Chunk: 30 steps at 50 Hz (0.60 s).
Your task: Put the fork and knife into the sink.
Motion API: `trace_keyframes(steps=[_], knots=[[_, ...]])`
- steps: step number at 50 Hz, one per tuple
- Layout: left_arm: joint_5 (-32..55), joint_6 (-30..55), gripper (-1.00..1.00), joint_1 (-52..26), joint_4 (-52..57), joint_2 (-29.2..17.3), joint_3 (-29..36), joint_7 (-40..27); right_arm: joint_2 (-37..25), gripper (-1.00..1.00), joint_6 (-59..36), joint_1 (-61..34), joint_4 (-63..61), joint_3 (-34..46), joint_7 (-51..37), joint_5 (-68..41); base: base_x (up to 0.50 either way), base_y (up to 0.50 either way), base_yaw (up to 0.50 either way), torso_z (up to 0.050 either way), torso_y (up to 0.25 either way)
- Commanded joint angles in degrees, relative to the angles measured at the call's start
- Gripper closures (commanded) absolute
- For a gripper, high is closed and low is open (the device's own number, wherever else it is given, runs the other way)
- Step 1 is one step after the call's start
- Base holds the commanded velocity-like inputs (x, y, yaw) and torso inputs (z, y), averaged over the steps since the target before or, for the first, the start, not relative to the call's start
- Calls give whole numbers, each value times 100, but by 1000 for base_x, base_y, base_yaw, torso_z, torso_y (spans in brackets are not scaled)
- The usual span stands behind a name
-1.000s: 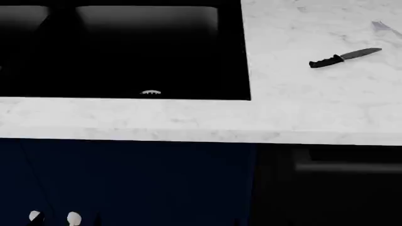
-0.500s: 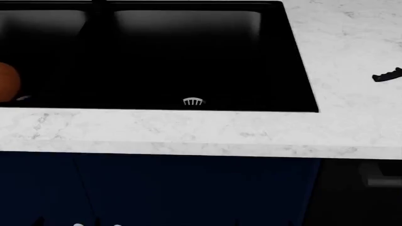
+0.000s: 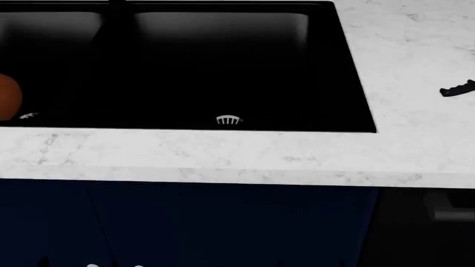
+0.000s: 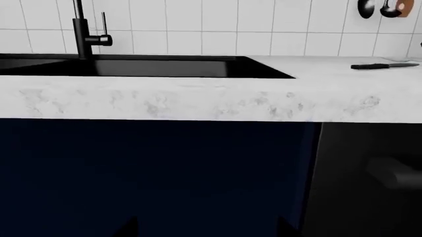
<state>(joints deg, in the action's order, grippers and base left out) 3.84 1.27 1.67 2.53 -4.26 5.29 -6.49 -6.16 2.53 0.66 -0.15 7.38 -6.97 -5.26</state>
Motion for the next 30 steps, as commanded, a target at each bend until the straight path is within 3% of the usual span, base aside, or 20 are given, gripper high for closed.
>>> trace_keyframes(steps=[1, 10, 18, 30], knots=[[-191, 636, -100, -107, 735, -7, -34, -133, -72, -100, -268, 3, -716, -45, 28, 42, 0, 0, 0, 0, 0], [-343, 2451, -100, -866, 1577, -125, 73, -319, -322, -100, -1262, -252, -1741, -5, 8, 41, 0, 0, 0, 0, 0], [635, 4301, -100, -1694, 2371, -154, -316, 53, -482, -100, -2926, -805, -2911, -299, 89, -757, 0, 0, 0, 0, 0], [978, 6241, -100, -3213, 3019, -353, -239, 92, -806, -100, -5021, -2044, -3951, -444, -11, -1462, 0, 0, 0, 0, 0]])
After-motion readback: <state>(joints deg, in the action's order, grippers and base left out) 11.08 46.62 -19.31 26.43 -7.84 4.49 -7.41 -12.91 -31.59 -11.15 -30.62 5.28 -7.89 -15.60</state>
